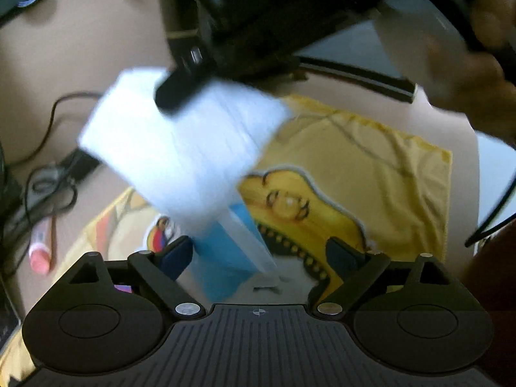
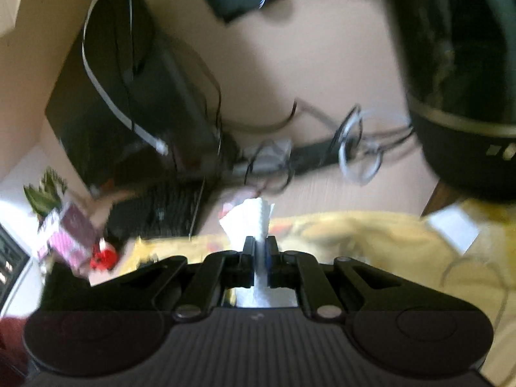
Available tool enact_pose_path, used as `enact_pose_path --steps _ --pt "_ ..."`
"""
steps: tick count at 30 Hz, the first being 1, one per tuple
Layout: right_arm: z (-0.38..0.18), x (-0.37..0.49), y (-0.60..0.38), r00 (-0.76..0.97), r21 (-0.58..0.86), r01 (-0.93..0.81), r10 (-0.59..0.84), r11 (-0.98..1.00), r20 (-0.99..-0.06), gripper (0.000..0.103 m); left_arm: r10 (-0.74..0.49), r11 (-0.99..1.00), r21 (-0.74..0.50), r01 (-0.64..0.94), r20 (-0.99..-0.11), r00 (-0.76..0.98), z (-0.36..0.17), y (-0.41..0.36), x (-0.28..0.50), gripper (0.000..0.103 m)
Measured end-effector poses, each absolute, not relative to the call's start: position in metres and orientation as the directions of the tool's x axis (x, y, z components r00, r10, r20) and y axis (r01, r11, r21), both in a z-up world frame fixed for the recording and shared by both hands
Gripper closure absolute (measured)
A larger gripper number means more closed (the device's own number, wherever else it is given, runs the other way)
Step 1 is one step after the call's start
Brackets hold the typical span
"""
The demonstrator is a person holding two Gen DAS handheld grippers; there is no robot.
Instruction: Clean container
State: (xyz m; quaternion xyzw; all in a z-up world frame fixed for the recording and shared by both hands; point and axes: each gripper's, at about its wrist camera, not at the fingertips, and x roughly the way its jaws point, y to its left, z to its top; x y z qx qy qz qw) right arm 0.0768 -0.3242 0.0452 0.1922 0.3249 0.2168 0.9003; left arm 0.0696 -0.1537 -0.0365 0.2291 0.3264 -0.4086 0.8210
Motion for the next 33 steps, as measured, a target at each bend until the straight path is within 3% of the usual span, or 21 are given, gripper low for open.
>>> enact_pose_path --steps 4,7,12,14,16,19,22,33 --pt "0.05 0.076 -0.34 0.717 0.467 -0.233 0.475 0.853 -0.51 0.096 -0.598 0.478 0.035 0.878 -0.718 0.355 -0.035 -0.161 0.062 0.009" --pt "0.028 0.073 -0.334 0.666 0.417 -0.22 0.448 0.882 -0.597 0.096 -0.577 0.435 0.053 0.899 -0.75 0.323 -0.04 -0.168 0.048 0.009" --pt "-0.005 0.061 -0.317 0.604 0.321 -0.21 0.381 0.923 -0.7 0.086 -0.529 0.501 0.057 0.864 -0.769 0.357 -0.043 -0.16 0.048 0.006" --pt "-0.007 0.062 -0.312 0.601 0.347 -0.228 0.412 0.91 -0.685 0.06 -0.518 0.537 0.036 0.843 -0.775 0.363 -0.043 -0.156 0.054 0.005" --pt "-0.008 0.065 -0.304 0.617 0.324 -0.251 0.409 0.912 -0.672 0.053 -0.509 0.559 0.014 0.829 -0.784 0.356 -0.045 -0.154 0.058 0.005" --pt "-0.01 0.072 -0.292 0.643 0.282 -0.281 0.398 0.917 -0.654 0.058 -0.497 0.572 0.008 0.82 -0.793 0.354 -0.049 -0.156 0.061 0.005" --pt "-0.015 0.081 -0.286 0.667 0.199 -0.278 0.338 0.94 -0.664 0.091 -0.495 0.586 0.001 0.81 -0.791 0.36 -0.047 -0.153 0.061 0.005" --pt "-0.042 0.102 -0.367 0.652 0.29 0.004 0.218 0.957 -0.726 0.094 -0.488 0.612 -0.038 0.79 -0.804 0.34 -0.05 -0.167 0.072 0.004"
